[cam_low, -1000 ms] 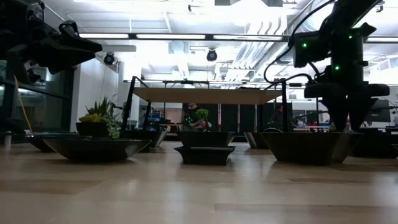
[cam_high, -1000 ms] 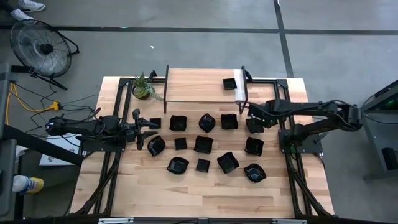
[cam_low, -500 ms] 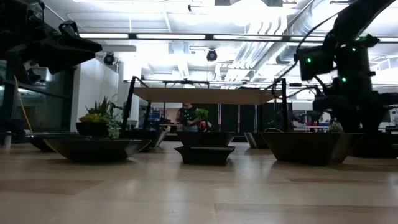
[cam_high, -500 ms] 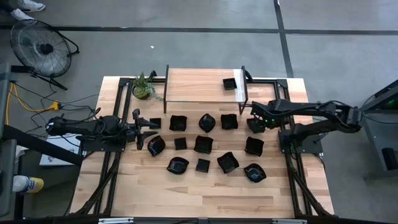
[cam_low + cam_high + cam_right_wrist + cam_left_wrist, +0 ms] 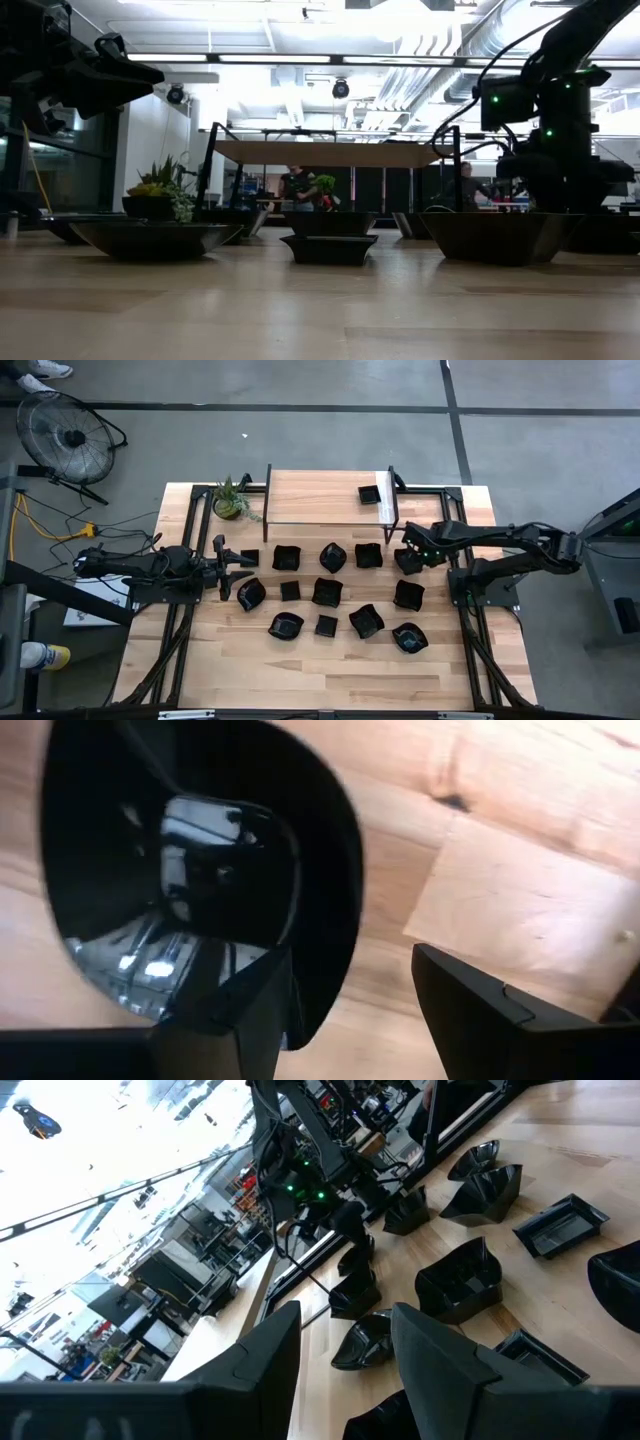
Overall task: Pick & Place Mini shaped plates
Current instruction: Put the black leaf-shaped plate on the shelf
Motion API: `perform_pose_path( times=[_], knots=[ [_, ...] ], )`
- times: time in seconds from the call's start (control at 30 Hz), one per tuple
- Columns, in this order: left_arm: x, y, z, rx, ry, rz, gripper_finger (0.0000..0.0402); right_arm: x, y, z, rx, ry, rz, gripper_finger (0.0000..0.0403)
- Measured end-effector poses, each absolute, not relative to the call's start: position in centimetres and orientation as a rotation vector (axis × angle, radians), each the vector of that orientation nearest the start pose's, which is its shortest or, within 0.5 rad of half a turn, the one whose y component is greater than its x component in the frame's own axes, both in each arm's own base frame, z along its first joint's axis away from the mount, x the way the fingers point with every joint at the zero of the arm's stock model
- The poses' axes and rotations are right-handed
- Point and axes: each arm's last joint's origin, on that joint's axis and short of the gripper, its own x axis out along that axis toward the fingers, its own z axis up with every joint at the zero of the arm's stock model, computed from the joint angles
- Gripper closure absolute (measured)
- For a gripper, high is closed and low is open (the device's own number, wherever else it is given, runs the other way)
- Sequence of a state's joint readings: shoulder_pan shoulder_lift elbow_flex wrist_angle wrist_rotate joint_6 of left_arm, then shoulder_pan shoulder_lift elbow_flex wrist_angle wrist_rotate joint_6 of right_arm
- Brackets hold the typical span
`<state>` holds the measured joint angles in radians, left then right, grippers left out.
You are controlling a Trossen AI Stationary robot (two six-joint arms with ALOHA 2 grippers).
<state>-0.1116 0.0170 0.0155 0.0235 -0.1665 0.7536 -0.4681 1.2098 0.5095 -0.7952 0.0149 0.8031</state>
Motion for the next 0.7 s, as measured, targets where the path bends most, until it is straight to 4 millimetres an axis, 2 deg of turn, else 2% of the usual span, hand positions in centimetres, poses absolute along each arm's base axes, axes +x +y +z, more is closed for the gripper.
perform_pose_path(
  times=[0.33, 0.7],
  knots=[
    [9.73, -0.61, 16.98, 0.750, 0.000, 0.061, 0.0247, 14.42, -7.32, 14.22, 0.963, 1.248, -0.953, 0.0205],
    [9.73, -0.61, 16.97, 0.750, 0.000, 0.060, 0.0247, 14.41, -7.34, 14.22, 0.952, 1.249, -0.953, 0.0299]
  ],
)
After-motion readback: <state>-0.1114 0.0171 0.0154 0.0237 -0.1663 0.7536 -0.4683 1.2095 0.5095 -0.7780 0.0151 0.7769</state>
